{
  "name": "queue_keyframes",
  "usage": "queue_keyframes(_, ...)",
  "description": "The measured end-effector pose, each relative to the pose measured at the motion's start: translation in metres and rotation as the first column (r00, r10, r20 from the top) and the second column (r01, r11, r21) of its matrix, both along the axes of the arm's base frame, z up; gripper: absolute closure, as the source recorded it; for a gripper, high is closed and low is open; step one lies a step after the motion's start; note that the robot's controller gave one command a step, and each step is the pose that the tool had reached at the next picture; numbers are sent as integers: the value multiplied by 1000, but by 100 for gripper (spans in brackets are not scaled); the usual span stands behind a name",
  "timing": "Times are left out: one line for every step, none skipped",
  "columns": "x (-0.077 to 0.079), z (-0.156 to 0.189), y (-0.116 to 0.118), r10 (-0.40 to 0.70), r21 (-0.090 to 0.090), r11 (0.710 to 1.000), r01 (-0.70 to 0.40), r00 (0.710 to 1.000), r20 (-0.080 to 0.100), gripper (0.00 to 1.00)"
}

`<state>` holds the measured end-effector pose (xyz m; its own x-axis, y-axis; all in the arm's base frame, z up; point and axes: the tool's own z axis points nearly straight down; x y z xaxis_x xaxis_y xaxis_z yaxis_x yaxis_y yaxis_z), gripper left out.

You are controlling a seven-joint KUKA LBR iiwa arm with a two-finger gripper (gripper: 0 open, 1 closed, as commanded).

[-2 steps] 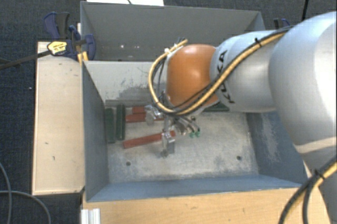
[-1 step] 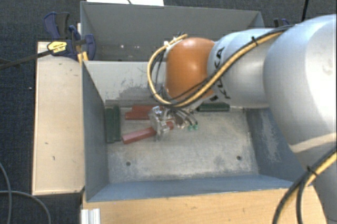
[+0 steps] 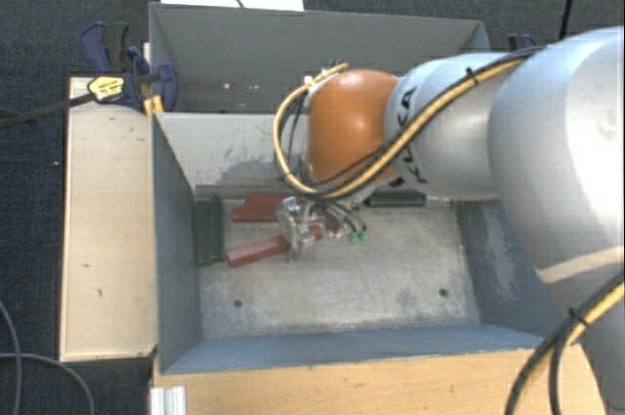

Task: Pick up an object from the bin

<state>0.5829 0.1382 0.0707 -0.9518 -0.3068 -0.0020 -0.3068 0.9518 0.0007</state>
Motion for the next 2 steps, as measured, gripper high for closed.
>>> queue_keyframes(-10, 116, 25, 38, 0, 999, -38, 999, 1, 100)
queue_keyframes(-10, 116, 24, 36, 0, 999, -36, 999, 1, 100)
